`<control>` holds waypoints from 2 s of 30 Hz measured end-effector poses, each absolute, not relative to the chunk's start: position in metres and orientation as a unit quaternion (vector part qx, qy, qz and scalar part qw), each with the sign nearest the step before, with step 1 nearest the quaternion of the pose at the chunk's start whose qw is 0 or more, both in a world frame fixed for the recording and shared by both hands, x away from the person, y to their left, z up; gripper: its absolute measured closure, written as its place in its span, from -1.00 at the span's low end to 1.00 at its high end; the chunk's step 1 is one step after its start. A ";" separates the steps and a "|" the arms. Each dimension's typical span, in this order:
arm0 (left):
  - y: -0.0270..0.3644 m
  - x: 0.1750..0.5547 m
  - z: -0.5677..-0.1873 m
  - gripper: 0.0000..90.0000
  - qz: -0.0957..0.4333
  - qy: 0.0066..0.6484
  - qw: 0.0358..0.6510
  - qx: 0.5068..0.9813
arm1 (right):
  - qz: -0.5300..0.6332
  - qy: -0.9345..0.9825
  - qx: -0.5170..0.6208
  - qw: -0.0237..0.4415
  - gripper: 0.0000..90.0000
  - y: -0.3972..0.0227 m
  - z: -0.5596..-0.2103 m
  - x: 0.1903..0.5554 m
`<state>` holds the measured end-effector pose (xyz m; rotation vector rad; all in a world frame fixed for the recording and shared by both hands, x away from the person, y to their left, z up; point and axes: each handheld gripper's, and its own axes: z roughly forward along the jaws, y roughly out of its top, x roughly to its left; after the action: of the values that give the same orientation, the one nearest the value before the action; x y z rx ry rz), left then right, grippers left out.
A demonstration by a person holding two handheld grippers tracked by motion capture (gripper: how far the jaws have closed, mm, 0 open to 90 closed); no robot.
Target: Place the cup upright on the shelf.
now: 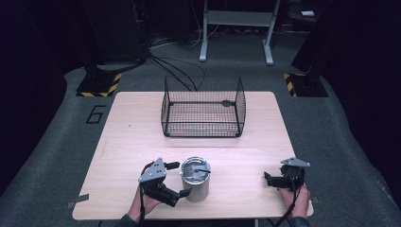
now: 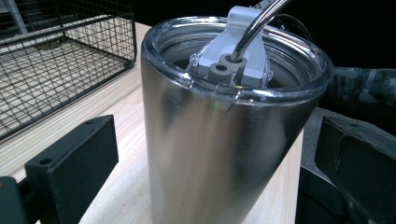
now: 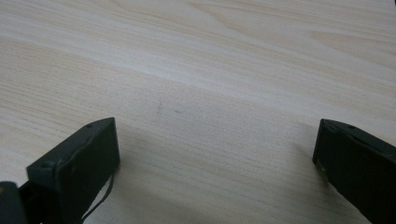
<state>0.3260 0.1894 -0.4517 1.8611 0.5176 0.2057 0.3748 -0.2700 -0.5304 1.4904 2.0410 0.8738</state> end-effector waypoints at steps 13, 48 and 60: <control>0.172 0.332 -0.456 -1.00 0.084 0.205 0.573 0.789 | 0.318 0.742 0.542 0.232 -1.00 -0.270 -0.530 0.375; 0.156 0.332 -0.457 -0.91 0.122 0.187 0.572 0.789 | 0.318 0.743 0.542 0.232 -1.00 -0.270 -0.530 0.375; 0.165 0.338 -0.448 -0.91 0.135 0.201 0.583 0.776 | 0.318 0.743 0.542 0.231 -1.00 -0.270 -0.530 0.375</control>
<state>0.3383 0.1650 -0.4479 1.8111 0.4698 0.3141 0.3748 -0.2701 -0.5303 1.4901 2.0416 0.8740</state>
